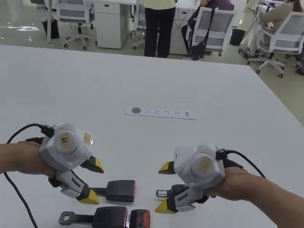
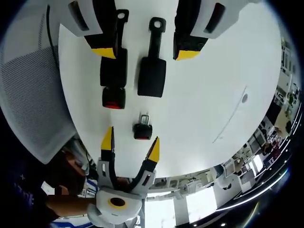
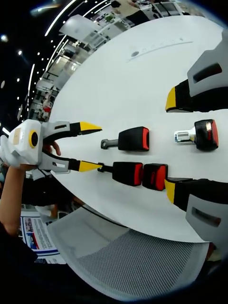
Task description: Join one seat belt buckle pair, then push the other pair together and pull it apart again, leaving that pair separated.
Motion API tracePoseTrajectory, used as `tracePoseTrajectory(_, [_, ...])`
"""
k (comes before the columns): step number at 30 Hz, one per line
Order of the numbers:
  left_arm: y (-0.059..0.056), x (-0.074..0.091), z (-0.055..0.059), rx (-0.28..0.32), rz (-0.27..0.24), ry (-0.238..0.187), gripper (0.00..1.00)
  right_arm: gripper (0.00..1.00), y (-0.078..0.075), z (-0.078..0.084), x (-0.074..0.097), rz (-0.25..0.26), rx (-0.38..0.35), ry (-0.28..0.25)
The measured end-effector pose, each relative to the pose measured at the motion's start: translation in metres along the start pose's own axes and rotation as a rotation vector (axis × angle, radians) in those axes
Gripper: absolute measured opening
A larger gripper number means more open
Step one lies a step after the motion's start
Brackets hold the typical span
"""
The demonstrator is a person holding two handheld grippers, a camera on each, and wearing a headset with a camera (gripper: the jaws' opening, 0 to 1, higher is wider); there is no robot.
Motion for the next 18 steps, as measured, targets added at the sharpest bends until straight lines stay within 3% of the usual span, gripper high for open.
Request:
tracePoseTrajectory(10, [0.020,0.002,0.000,-0.008,-0.002,0.030,0.48,0.53,-0.017,0.020,0.007,0.002,0.000,0.040])
tracePoseTrajectory(18, [0.026,-0.007,-0.005,-0.020,-0.001,0.053,0.48,0.49,-0.023,0.040,0.006,-0.025,0.027,0.075])
Point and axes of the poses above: the centre of the closed fingertips' face, and the gripper's own axes: x roughly backward along the fingers, y roughly to its left, z roughly out of its underside, the point moved 5 cm from there along x, roughly backward along the fingers, and after that the axes turned 7 degrees about z, right-handed, at the moved point
